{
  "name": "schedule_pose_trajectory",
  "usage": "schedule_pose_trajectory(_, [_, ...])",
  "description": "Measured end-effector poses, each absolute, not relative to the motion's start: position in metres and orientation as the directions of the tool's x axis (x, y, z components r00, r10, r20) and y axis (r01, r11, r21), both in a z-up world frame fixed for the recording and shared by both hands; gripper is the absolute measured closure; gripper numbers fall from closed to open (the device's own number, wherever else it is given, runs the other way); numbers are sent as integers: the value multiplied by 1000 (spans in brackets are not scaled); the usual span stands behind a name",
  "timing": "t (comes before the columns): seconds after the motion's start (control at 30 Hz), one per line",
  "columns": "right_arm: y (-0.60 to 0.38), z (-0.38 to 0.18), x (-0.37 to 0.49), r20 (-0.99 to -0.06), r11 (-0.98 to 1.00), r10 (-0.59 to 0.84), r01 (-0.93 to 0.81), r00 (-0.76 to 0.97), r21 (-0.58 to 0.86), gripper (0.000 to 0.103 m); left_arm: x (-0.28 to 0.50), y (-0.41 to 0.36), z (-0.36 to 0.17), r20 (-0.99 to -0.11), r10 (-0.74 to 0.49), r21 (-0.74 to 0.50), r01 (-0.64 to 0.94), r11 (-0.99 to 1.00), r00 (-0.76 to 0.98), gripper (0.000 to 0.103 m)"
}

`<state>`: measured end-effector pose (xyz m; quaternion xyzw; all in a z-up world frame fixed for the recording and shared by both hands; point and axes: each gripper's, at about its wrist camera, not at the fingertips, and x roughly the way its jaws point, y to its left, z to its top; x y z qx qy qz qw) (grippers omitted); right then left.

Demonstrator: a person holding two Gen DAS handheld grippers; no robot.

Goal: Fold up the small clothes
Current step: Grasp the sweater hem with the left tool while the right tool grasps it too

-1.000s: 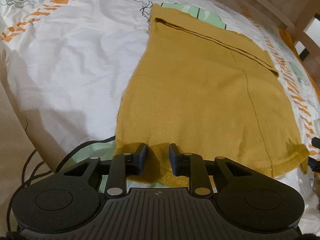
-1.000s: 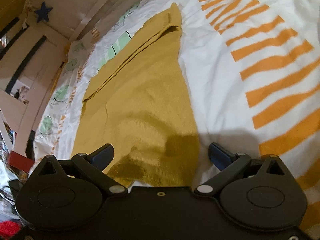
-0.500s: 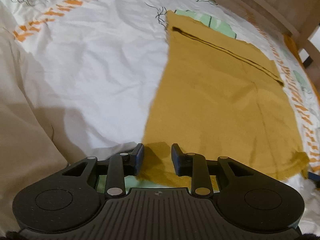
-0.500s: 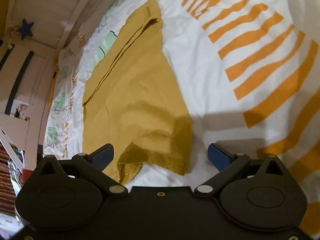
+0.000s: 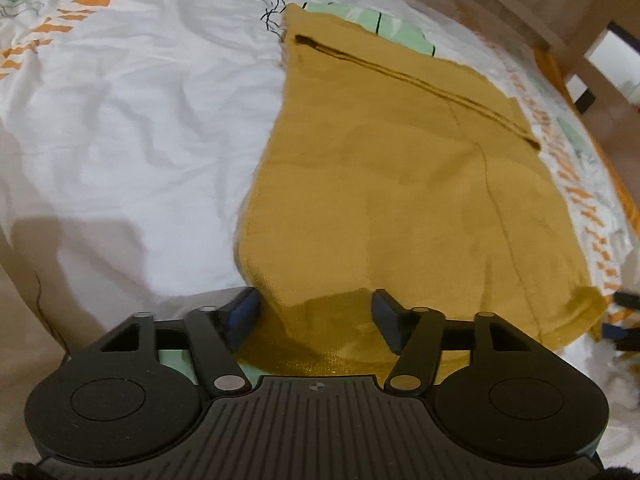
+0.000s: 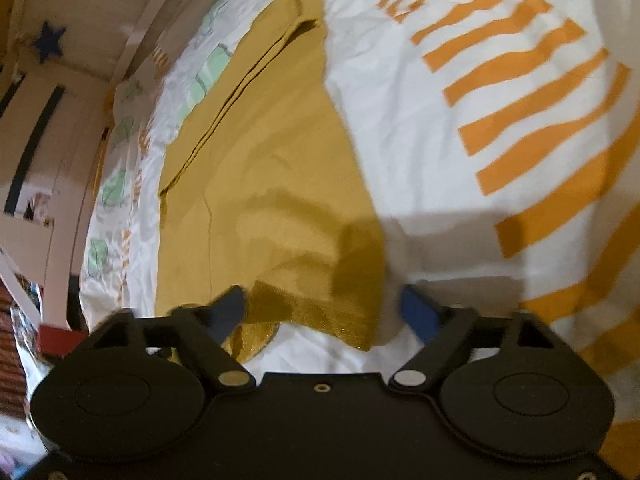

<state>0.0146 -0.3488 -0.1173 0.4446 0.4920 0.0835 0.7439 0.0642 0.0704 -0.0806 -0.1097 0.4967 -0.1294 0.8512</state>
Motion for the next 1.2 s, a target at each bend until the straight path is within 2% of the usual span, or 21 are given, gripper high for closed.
schedule_pose_trajectory(0.03, [-347, -118, 15, -659, 594, 563, 310, 498, 742, 39, 64, 71, -80, -811, -339, -329, 108, 938, 476, 64])
schedule_pose_trajectory(0.07, [-346, -118, 15, -663, 598, 561, 310, 496, 739, 47, 64, 72, -80, -807, -349, -343, 104, 934, 476, 80])
schedule_pose_trajectory(0.1, [-346, -117, 15, -670, 607, 554, 311, 495, 731, 62, 64, 73, -80, -798, -373, -370, 104, 923, 473, 94])
schedule_pose_trajectory(0.17, [-345, -113, 14, -679, 626, 541, 301, 497, 719, 85, 65, 74, -80, -788, -400, -406, 93, 909, 467, 95])
schedule_pose_trajectory(0.4, [-350, -50, -1, -720, 768, 472, 164, 508, 619, 86, 63, 89, -44, -733, -434, -440, 122, 890, 523, 96])
schedule_pose_trajectory(0.5, [-347, -48, 4, -786, 841, 408, 142, 465, 521, 82, 65, 83, -46, -768, -403, -383, 148, 912, 497, 96])
schedule_pose_trajectory(0.63, [-346, -64, 11, -812, 832, 402, 201, 423, 517, 79, 65, 76, -64, -818, -353, -316, 158, 936, 454, 94])
schedule_pose_trajectory(0.67, [-348, -67, 11, -809, 823, 403, 218, 428, 525, 72, 64, 77, -66, -824, -344, -309, 151, 939, 451, 93])
schedule_pose_trajectory(0.7, [-350, -69, 11, -805, 814, 402, 232, 436, 532, 53, 64, 77, -68, -827, -340, -308, 146, 940, 448, 92])
schedule_pose_trajectory(0.73, [-352, -70, 11, -802, 807, 405, 241, 440, 539, 45, 64, 78, -69, -826, -343, -313, 143, 939, 448, 91])
schedule_pose_trajectory(0.77, [-354, -72, 11, -801, 803, 404, 247, 442, 542, 40, 64, 80, -70, -827, -339, -313, 133, 940, 449, 82])
schedule_pose_trajectory(0.8, [-353, -74, 12, -803, 805, 400, 250, 442, 538, 40, 64, 82, -71, -829, -331, -310, 122, 943, 452, 77])
schedule_pose_trajectory(0.87, [-351, -76, 13, -808, 806, 404, 251, 430, 536, 40, 65, 85, -73, -832, -318, -305, 103, 947, 455, 74])
schedule_pose_trajectory(1.2, [-340, -100, 21, -795, 768, 468, 267, 387, 582, 37, 65, 87, -78, -835, -313, -302, 100, 948, 453, 63])
